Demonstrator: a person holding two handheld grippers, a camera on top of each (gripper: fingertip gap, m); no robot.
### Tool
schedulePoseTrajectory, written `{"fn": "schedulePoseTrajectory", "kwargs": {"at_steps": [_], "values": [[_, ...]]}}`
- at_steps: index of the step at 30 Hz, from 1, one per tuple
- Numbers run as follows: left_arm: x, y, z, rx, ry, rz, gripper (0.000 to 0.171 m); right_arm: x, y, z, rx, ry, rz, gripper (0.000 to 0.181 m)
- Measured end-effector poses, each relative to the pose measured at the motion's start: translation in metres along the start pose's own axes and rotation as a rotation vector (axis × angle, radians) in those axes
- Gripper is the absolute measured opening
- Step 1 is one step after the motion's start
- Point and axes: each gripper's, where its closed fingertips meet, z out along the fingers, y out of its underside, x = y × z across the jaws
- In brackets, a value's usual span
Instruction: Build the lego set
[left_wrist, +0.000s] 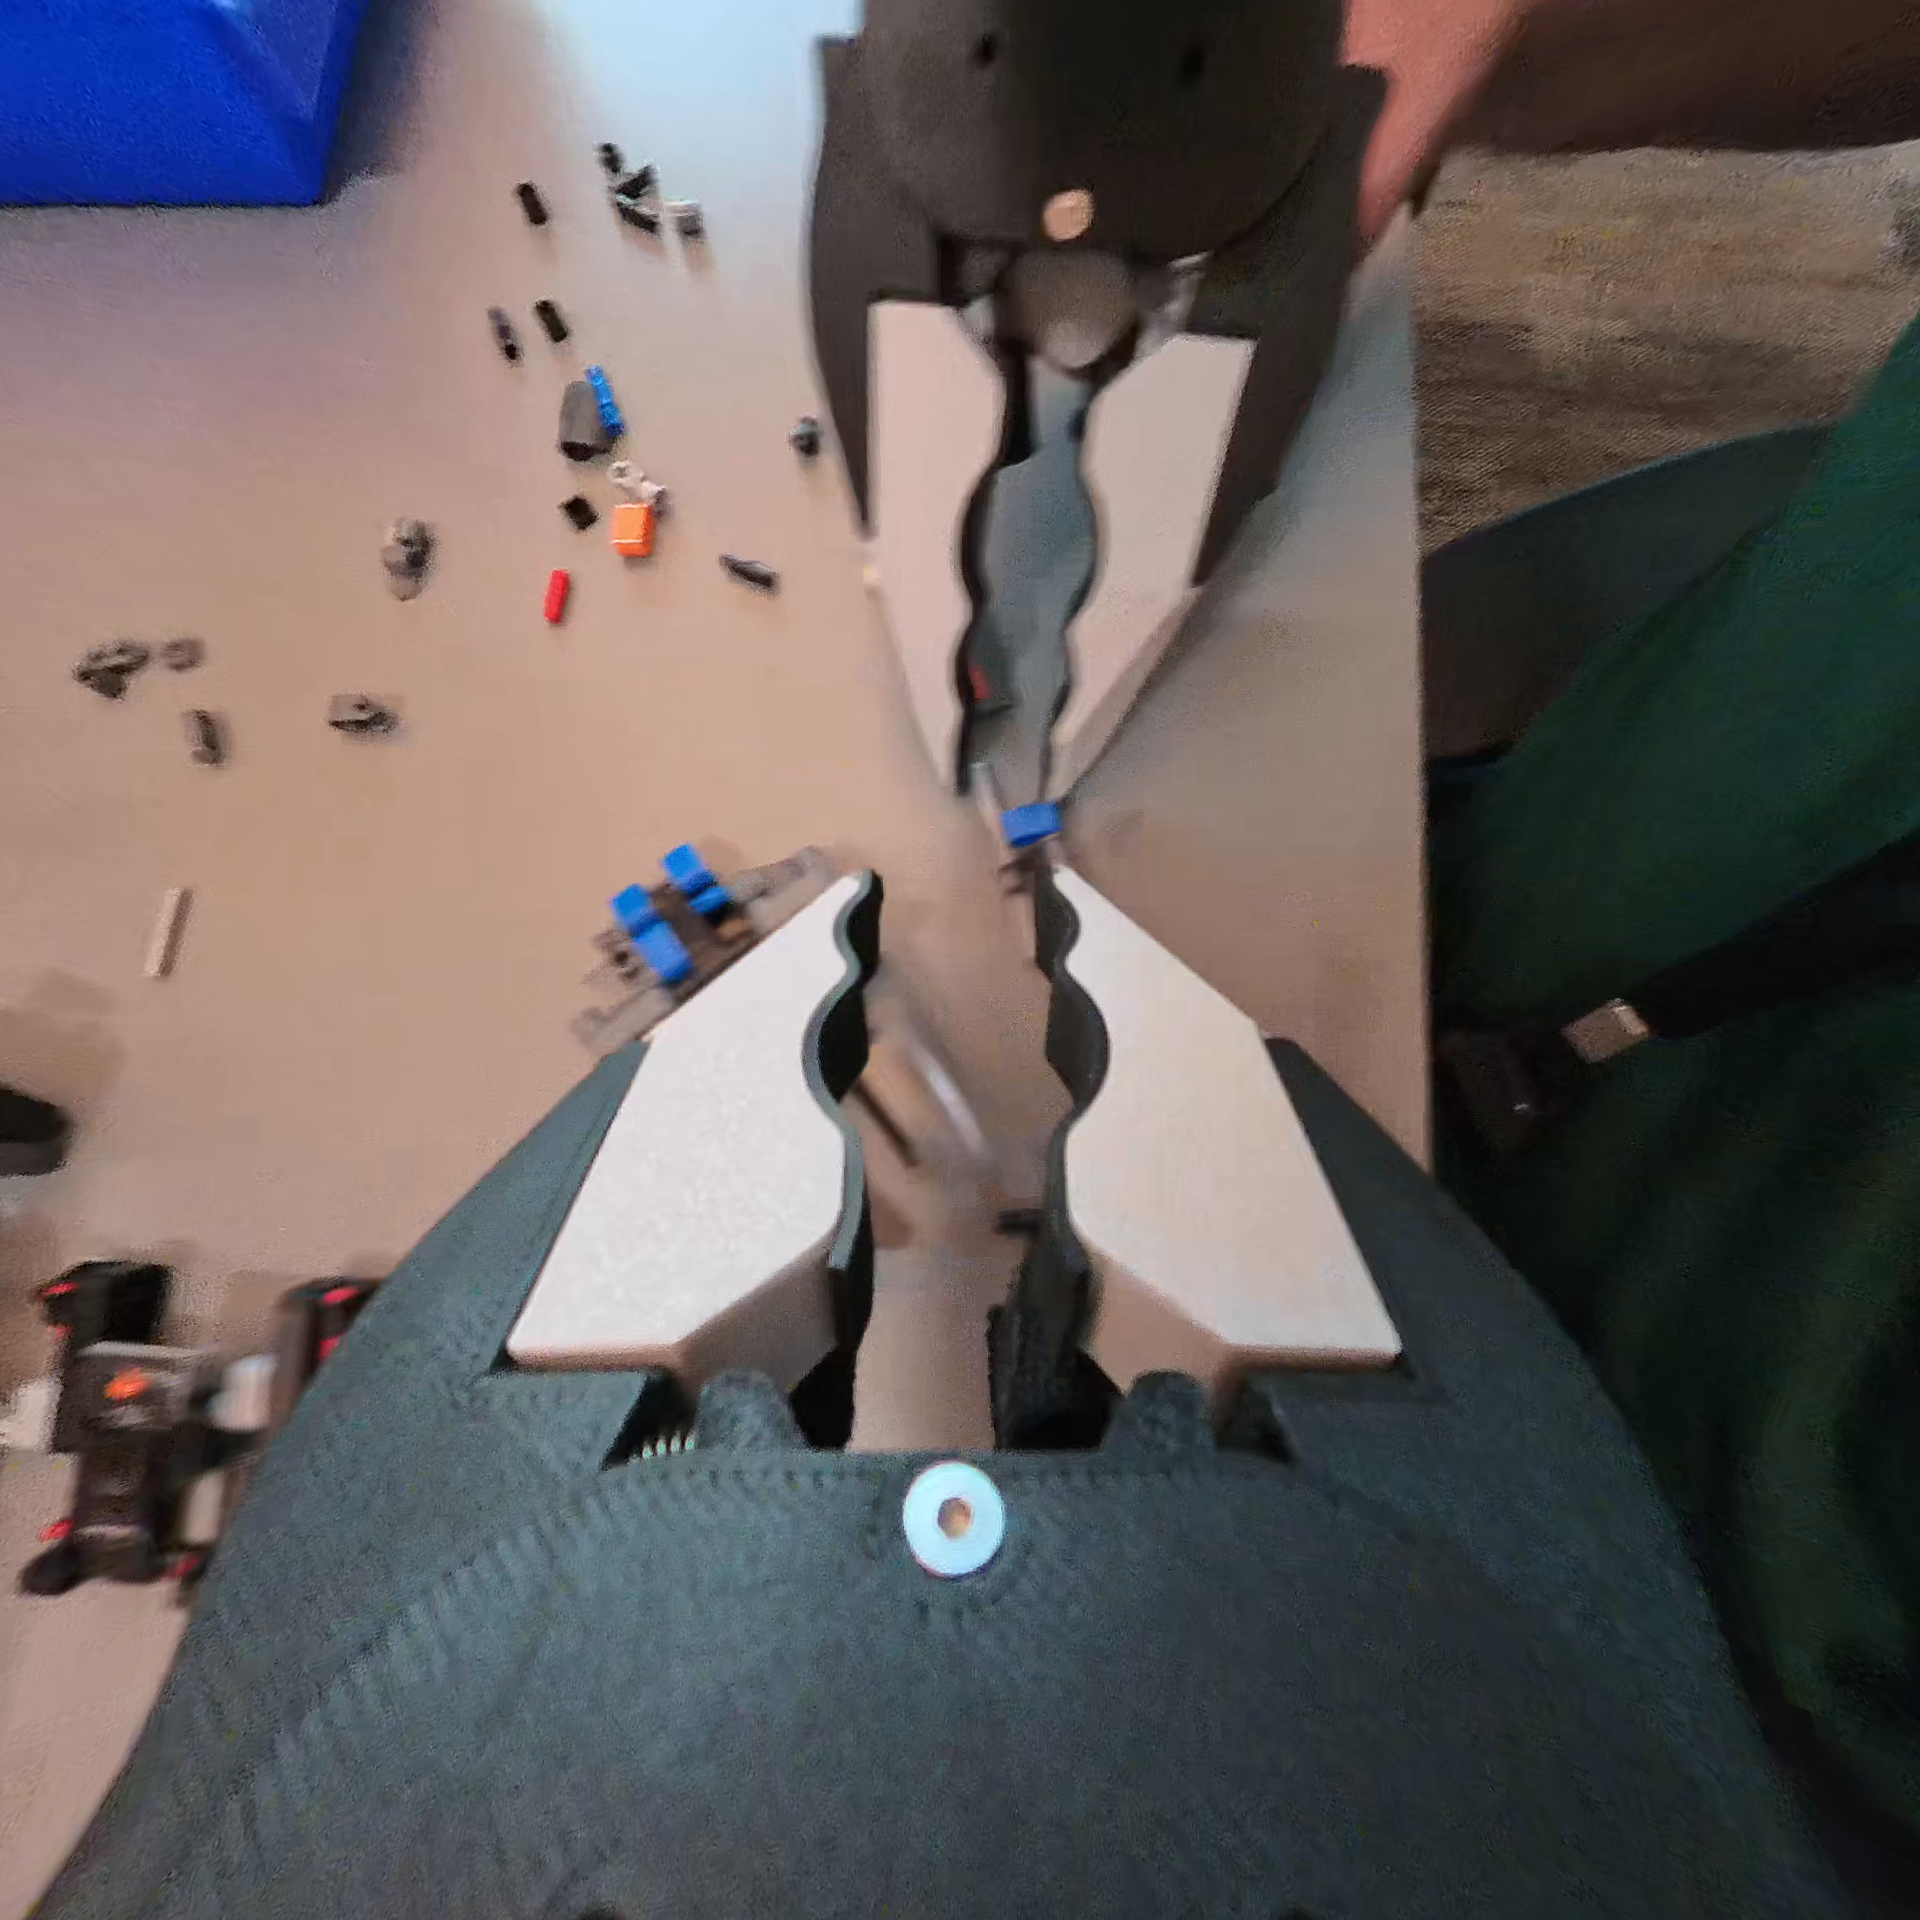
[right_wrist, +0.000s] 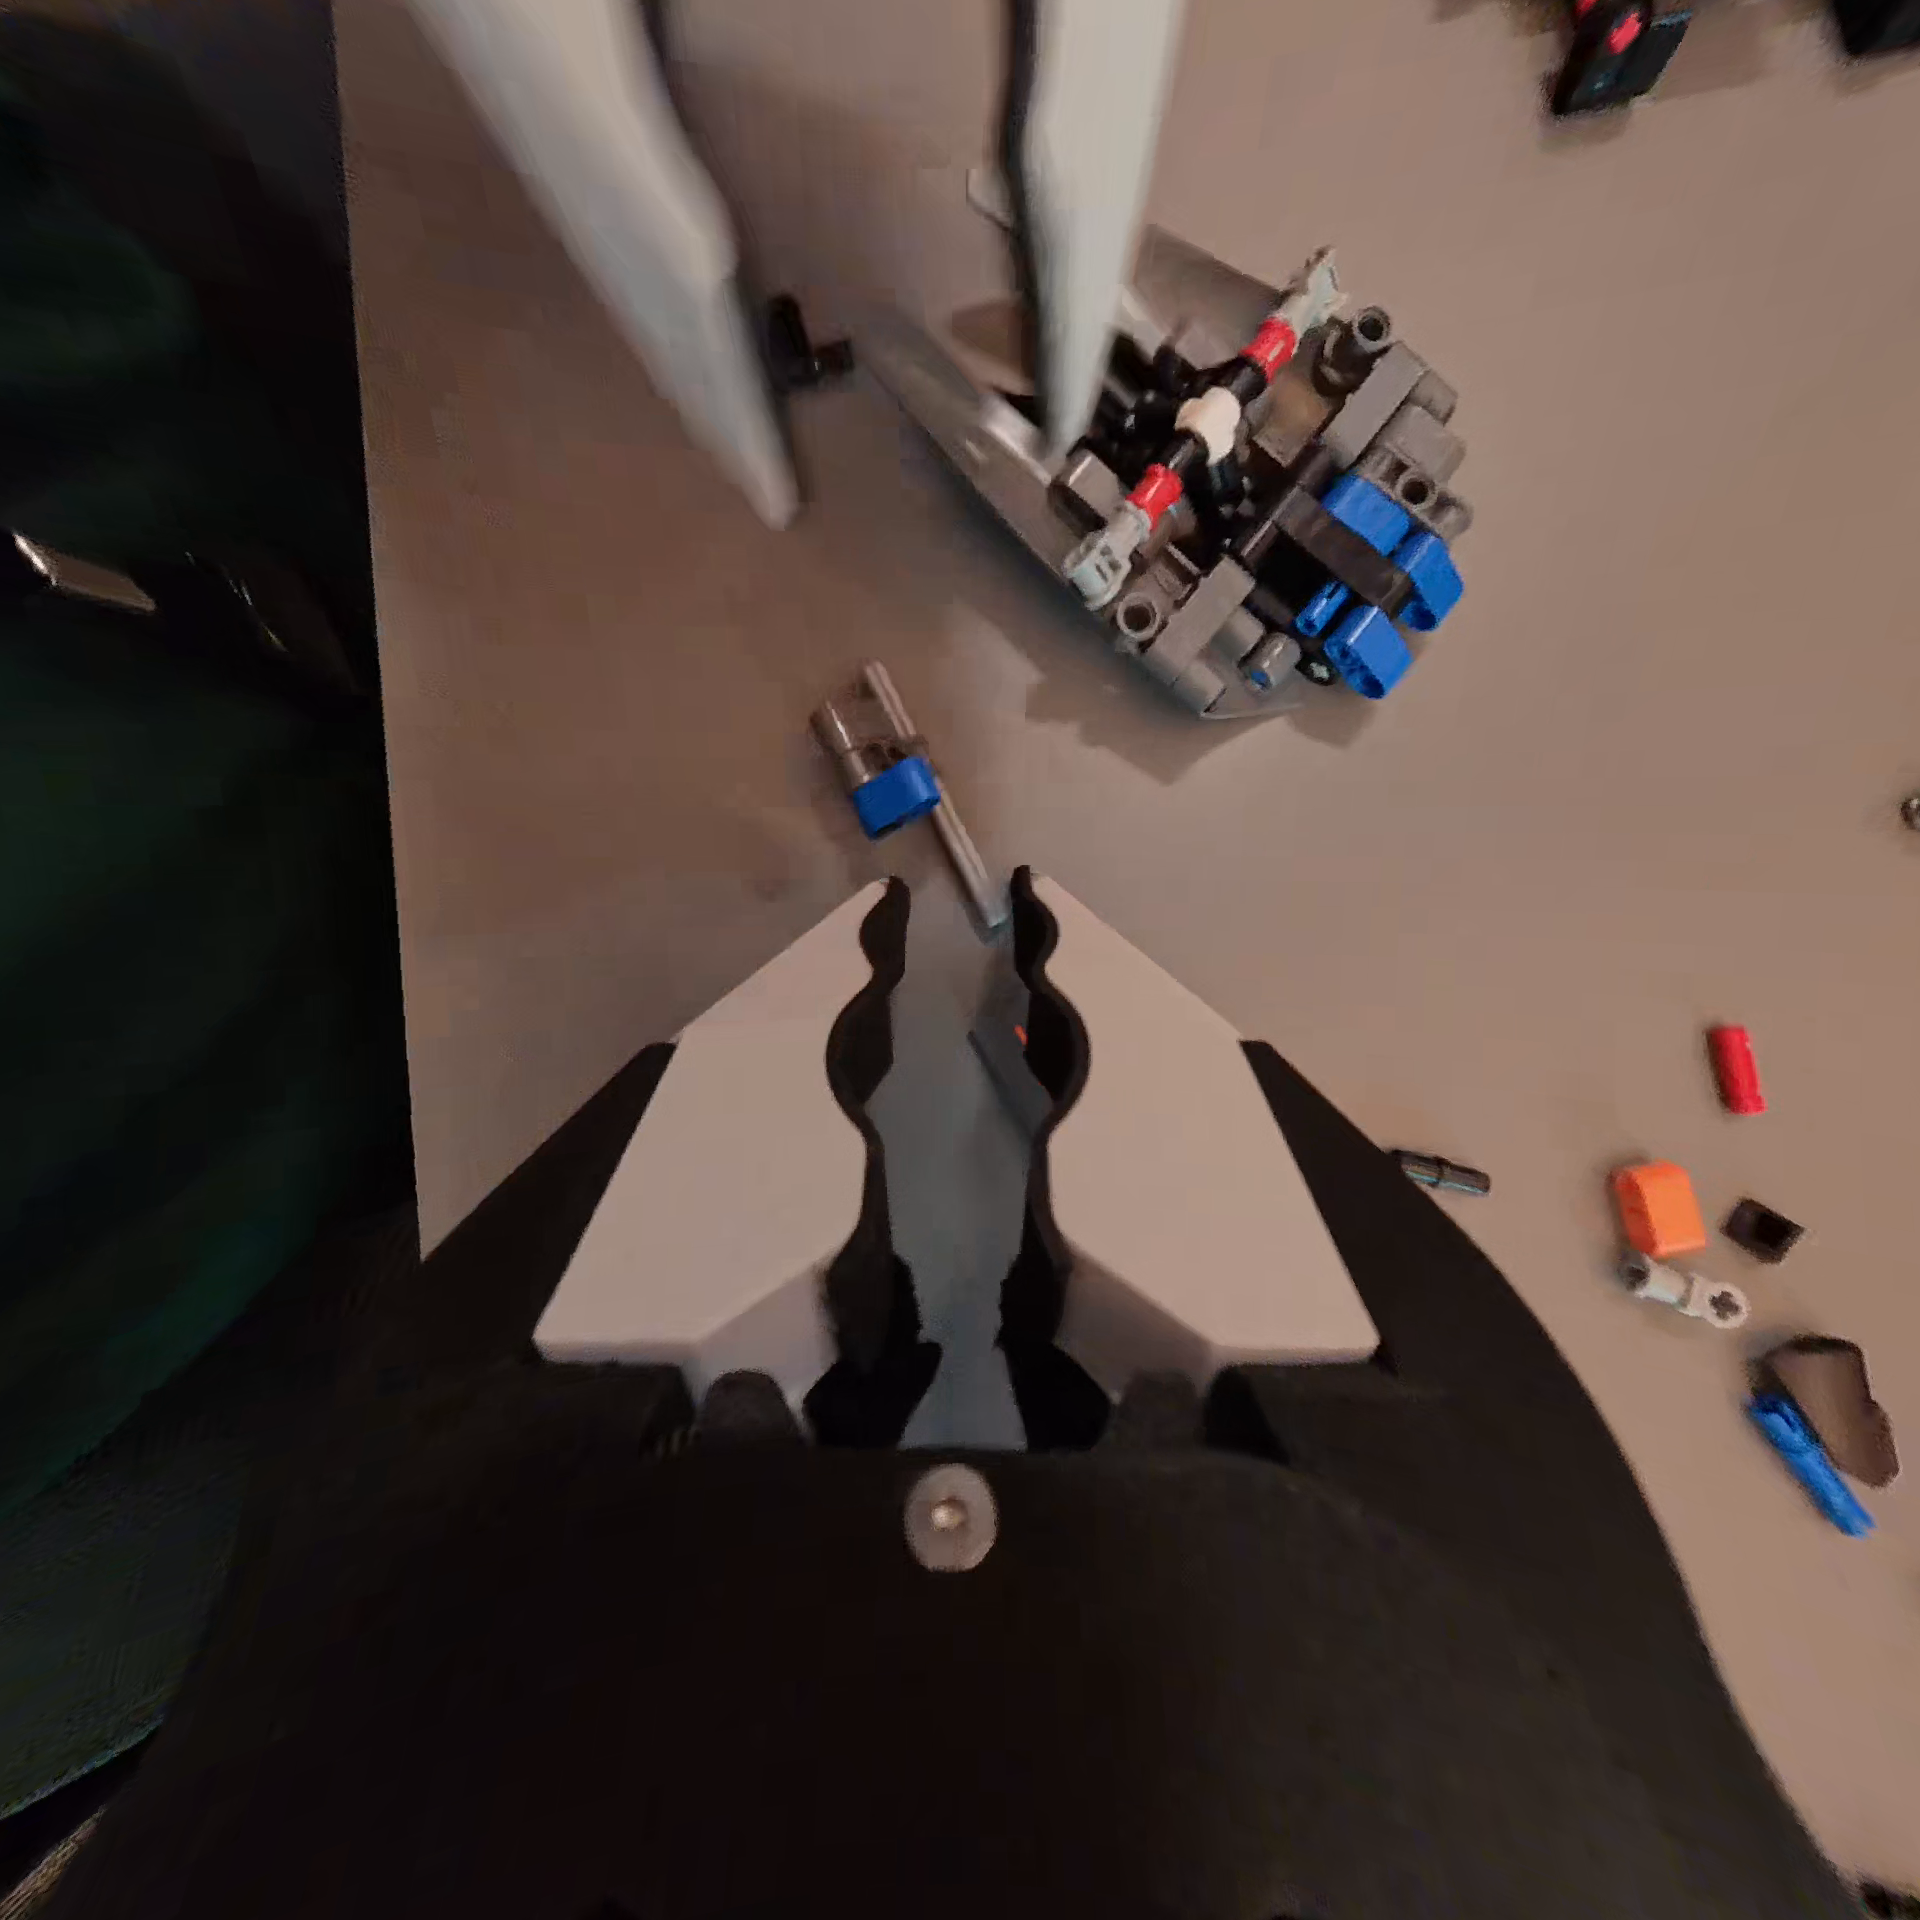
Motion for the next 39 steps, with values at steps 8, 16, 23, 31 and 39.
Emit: {"fn": "schedulePoseTrajectory", "kwargs": {"at_steps": [8, 16, 23, 31, 39], "values": [[0.032, 0.025, 0.039, -0.127, -0.161, 0.06, 0.036, -0.006, -0.001, 0.002, -0.002, 0.014, -0.013, 0.002], [0.03, 0.022, 0.056, -0.181, -0.2, 0.206, 0.011, -0.01, -0.001, 0.002, 0.019, -0.009, 0.048, 0.002], [0.025, 0.005, 0.044, -0.013, -0.219, 0.163, 0.006, -0.003, -0.016, -0.018, 0.175, -0.047, 0.141, 0.018], [0.025, -0.046, -0.006, 0.496, 0.017, -0.14, 0.005, -0.013, -0.06, -0.068, 0.533, -0.196, 0.15, 0.025], [0.031, -0.049, -0.018, 0.523, 0.031, -0.057, 0.005, -0.019, -0.081, -0.073, 0.58, -0.173, 0.088, 0.002]]}}
